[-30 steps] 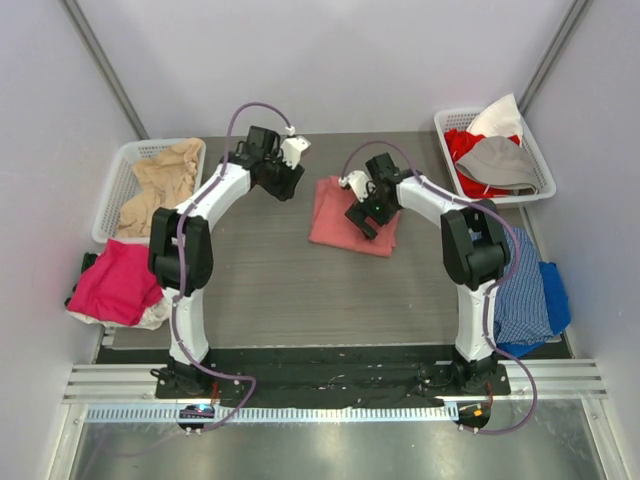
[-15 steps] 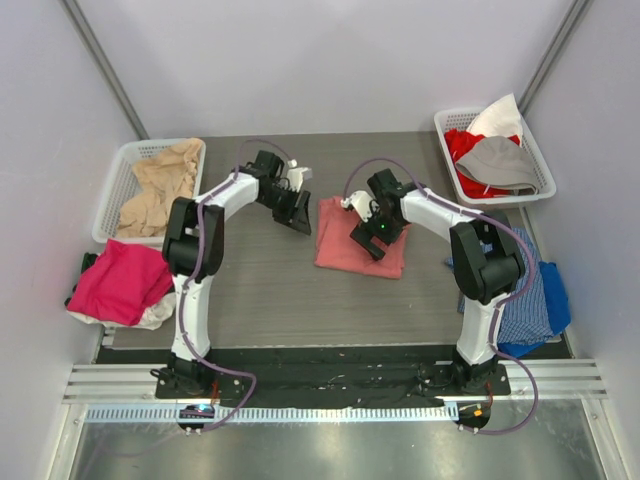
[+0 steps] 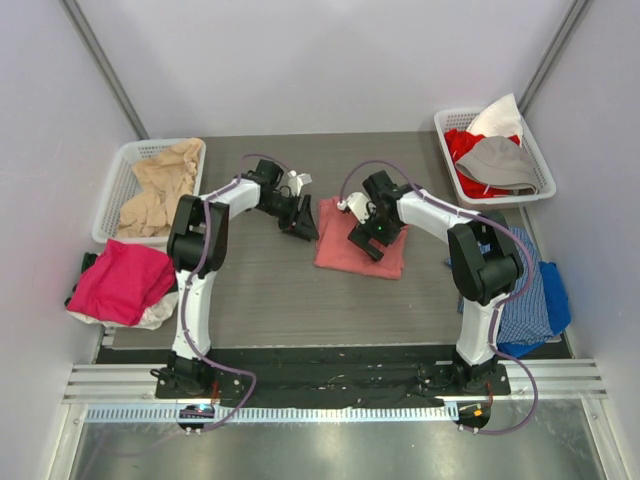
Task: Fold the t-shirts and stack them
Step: Fold the tshirt
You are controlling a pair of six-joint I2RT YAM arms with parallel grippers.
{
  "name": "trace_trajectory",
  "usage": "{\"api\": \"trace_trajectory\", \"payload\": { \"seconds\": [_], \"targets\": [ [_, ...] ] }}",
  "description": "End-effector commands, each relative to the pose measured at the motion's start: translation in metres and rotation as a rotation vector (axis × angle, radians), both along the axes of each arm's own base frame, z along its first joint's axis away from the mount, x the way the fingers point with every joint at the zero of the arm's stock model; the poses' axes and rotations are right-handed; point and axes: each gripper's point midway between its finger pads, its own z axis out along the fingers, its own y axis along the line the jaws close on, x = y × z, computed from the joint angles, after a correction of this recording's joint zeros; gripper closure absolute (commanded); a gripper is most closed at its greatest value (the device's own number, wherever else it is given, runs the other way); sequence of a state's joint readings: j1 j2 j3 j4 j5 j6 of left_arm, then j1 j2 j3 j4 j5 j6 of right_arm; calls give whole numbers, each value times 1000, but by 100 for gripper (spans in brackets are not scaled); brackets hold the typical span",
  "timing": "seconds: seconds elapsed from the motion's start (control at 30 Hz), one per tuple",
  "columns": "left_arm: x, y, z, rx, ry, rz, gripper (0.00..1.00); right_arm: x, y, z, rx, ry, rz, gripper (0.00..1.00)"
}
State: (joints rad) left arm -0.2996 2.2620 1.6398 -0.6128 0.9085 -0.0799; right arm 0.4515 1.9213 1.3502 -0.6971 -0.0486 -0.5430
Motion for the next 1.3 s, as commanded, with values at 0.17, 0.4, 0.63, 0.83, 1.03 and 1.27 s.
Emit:
{"api": "trace_trajectory", "payload": {
  "seconds": [0.17,0.4,0.63,0.83,1.03,1.27],
  "targets": [
    [12,-6,-14,2,3,41,48,-2,8,21,24,-26,0,0],
    [-7,-29,-22,22,-7,-8,48,-1,9,24,28,-32,-4,0],
    [-22,-50,-27,37,-23,-47,47,-1,8,30,33,-45,-3,0],
    [-32,-57,-30,37,-19,-65,48,-1,9,33,37,-52,0,0],
    [-34,-55,-28,41,-39,-74,47,-2,8,30,30,-47,4,0],
    [-32,-56,-34,71,-47,-62,72,-3,7,29,27,-47,1,0]
  ]
}}
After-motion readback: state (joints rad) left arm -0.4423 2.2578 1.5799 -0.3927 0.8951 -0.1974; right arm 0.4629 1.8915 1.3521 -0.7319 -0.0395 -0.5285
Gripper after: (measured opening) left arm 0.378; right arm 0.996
